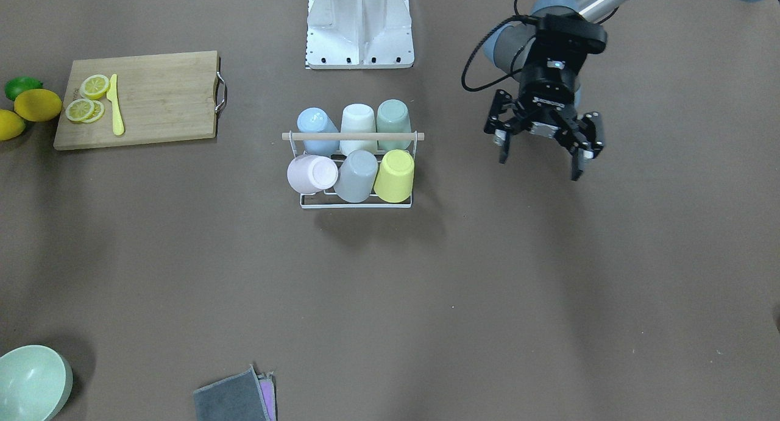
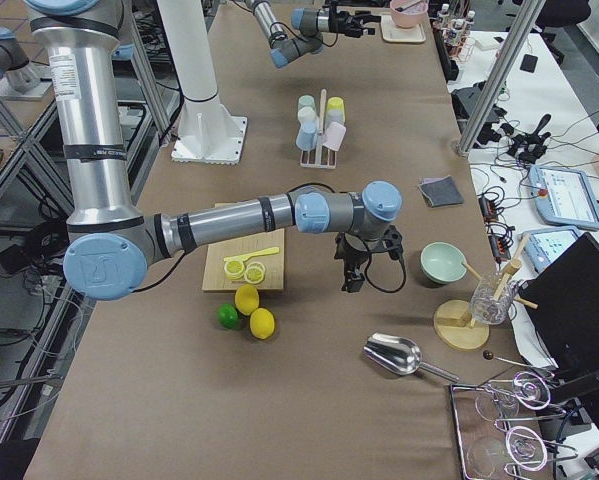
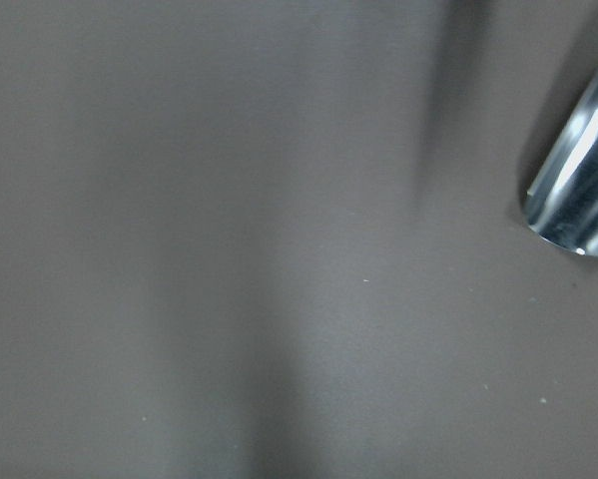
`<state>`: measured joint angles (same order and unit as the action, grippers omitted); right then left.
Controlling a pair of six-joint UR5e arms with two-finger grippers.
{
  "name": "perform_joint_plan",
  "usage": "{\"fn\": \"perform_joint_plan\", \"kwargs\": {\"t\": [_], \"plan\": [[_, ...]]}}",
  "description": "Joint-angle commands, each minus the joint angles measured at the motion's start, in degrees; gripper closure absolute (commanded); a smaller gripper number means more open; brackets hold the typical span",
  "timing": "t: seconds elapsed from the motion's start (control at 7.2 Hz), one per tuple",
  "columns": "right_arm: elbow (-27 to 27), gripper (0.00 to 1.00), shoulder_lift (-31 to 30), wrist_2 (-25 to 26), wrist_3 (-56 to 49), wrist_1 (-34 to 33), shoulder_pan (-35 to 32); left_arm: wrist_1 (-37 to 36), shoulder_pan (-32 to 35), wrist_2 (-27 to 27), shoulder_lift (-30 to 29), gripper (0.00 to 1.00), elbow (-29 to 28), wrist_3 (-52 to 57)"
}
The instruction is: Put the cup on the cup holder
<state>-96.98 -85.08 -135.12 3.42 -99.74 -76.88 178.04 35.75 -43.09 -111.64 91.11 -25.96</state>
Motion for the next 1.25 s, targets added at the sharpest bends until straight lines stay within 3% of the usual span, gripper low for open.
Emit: {"fn": "perform_joint_plan", "kwargs": {"t": [0.0, 0.14, 0.28, 0.56, 1.11], "plan": [[0.13, 0.02, -1.57, 0.39, 11.30, 2.35, -3.61, -8.73, 12.45, -12.99, 3.26, 0.03, -4.51, -8.20], [0.04, 0.02, -3.32, 0.47, 11.78, 4.62, -4.85, -11.11, 15.90, -18.90, 4.22, 0.03, -5.32, -8.32], [0.04, 0.01, -3.77, 0.73, 11.78, 5.34, -5.99, -18.27, 18.98, -24.88, 4.15, 0.03, -5.24, -9.71], [-0.22, 0.01, -3.95, 2.32, 12.05, 5.35, -6.70, -29.82, 25.57, -43.21, 3.53, 0.03, -5.33, -11.04], [-0.22, 0.01, -3.86, 1.79, 12.13, 5.09, -8.19, -54.64, 30.07, -72.33, 4.50, 0.03, -8.14, -8.60]]}}
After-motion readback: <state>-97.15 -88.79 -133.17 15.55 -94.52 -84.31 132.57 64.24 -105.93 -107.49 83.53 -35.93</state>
